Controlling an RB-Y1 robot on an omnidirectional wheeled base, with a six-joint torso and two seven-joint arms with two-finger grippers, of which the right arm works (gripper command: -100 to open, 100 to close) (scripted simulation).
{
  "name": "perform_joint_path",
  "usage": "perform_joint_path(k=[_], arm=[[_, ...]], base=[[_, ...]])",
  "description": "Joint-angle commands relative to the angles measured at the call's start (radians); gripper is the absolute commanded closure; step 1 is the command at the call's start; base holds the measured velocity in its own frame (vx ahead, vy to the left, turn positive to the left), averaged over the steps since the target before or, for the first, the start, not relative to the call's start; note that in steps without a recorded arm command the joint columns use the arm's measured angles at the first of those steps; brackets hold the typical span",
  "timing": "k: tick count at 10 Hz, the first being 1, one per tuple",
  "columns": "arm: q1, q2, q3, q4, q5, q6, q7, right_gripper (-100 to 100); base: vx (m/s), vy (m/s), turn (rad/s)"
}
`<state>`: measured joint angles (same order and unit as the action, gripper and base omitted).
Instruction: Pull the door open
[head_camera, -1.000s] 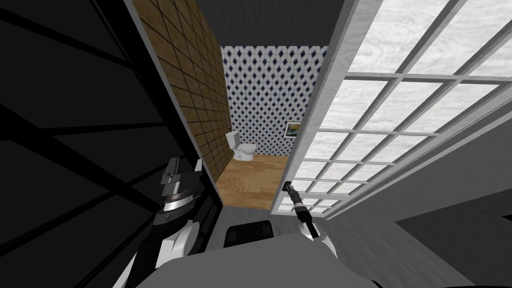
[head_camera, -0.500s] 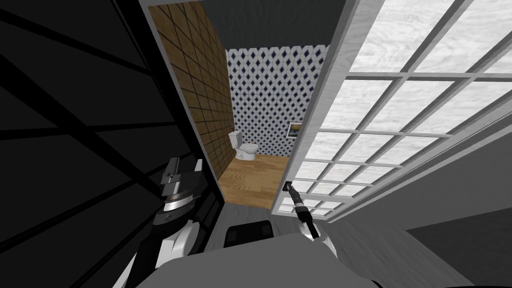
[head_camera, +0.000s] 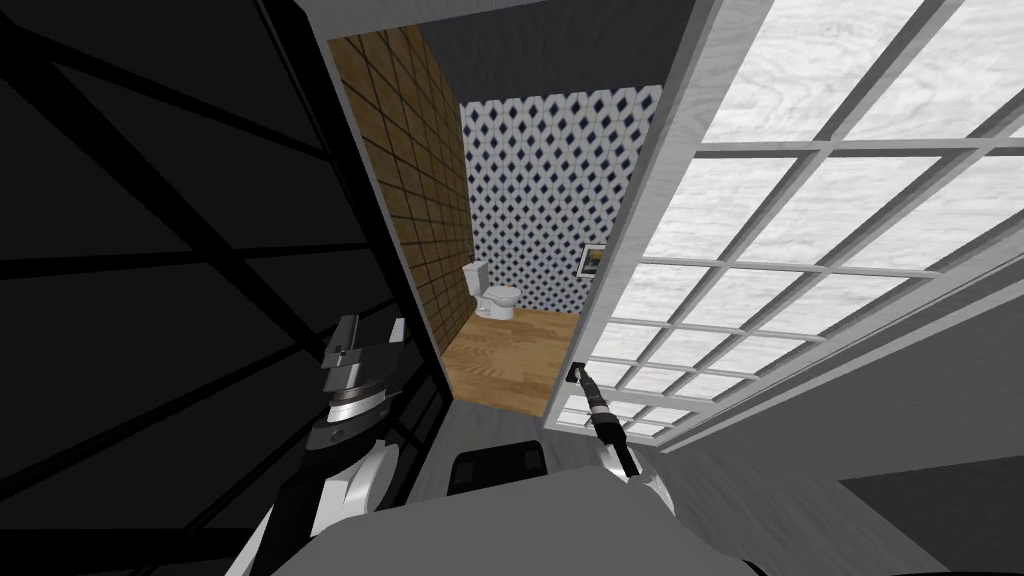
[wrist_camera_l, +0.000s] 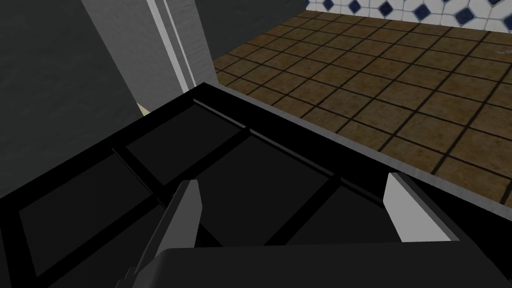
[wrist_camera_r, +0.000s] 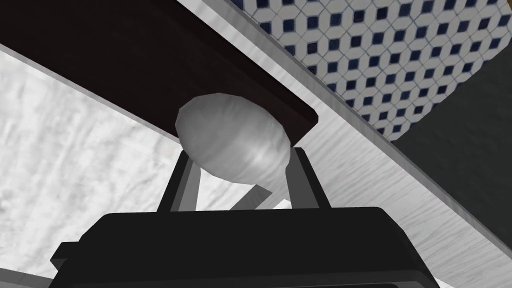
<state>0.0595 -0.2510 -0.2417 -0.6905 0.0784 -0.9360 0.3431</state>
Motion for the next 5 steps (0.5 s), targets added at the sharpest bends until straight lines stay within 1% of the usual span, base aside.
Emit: perform_joint_path(k=[1, 2, 3, 4, 5], arm=[[0.0, -0.001, 0.005, 0.006, -0.028, 0.0, -0.05, 100], [0.0, -0.001, 0.005, 0.006, -0.028, 0.0, -0.069, 100], [0.001, -0.002, 0.009, 0.006, -0.047, 0.002, -0.102, 100], [0.001, -0.002, 0.009, 0.006, -0.047, 0.002, -0.11, 100], [0.001, -0.003, 0.012, 0.006, -0.066, 0.003, -0.149, 100]], base=[[-0.07, -0.028, 0.148], [-0.059, -0.03, 0.071], [-0.052, -0.026, 0.093], [-0.038, -0.016, 0.05], [-0.049, -0.017, 0.096]])
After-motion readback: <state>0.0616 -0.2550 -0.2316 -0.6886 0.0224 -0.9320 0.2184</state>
